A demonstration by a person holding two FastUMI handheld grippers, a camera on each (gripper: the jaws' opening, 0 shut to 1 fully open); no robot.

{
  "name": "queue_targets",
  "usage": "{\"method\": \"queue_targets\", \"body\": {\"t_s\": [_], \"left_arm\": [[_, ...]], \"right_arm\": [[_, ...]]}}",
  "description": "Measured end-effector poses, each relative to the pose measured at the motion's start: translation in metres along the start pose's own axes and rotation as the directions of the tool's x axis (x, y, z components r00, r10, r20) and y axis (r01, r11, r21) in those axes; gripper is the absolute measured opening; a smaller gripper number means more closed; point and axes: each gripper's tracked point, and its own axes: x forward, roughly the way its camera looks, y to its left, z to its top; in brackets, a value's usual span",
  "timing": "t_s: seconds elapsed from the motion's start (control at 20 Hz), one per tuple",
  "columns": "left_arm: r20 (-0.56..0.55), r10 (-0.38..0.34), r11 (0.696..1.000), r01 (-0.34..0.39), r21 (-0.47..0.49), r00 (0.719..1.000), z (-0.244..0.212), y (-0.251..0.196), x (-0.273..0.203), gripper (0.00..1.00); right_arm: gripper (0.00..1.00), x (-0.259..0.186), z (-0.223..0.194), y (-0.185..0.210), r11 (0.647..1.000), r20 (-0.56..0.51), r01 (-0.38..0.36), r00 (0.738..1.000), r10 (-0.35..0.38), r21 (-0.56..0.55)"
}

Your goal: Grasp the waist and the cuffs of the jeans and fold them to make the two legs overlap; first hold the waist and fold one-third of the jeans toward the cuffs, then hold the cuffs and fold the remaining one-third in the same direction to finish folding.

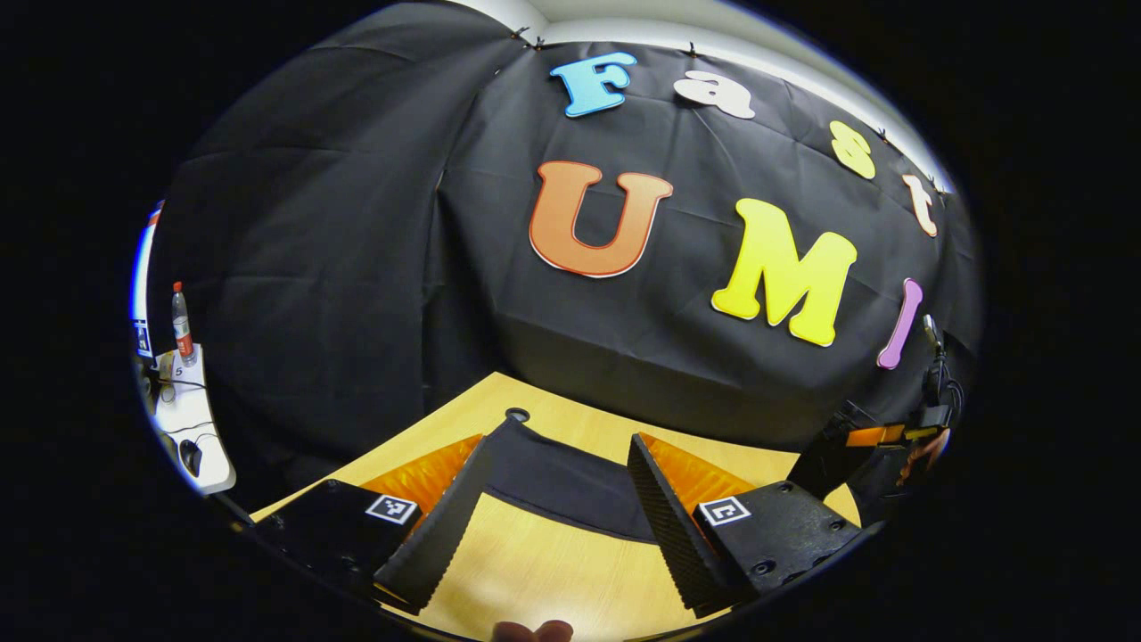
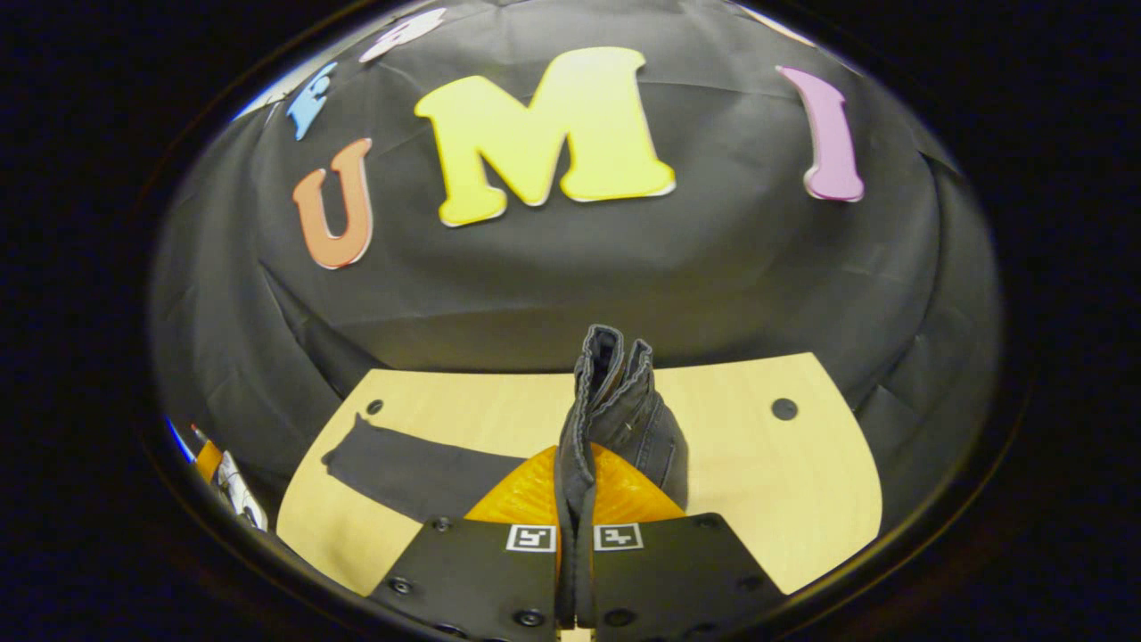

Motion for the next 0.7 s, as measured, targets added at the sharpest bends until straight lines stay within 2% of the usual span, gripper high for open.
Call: {"method": "queue_targets", "body": {"t_s": [0.2, 0.5, 0.7], "left_arm": [[-0.012, 0.012, 1.0, -0.013, -0.004, 1.0, -0.003, 0.019, 0.0, 0.99], [-0.048, 0.022, 1.0, -0.022, 0.008, 0.999, -0.014, 0.043, 0.005, 0.99], [-0.091, 0.037, 0.999, -0.037, -0.007, 0.995, -0.028, 0.06, 0.014, 0.99]], "right_arm": [[0.01, 0.044, -0.026, 0.07, 0.996, -0.04, -0.057, 0.998, 0.054, -0.068], [0.01, 0.126, -0.112, 0.126, 0.976, -0.157, -0.054, 0.987, 0.021, -0.212], [0.01, 0.168, -0.152, 0.147, 0.957, -0.191, -0.019, 0.981, -0.038, -0.291]]}}
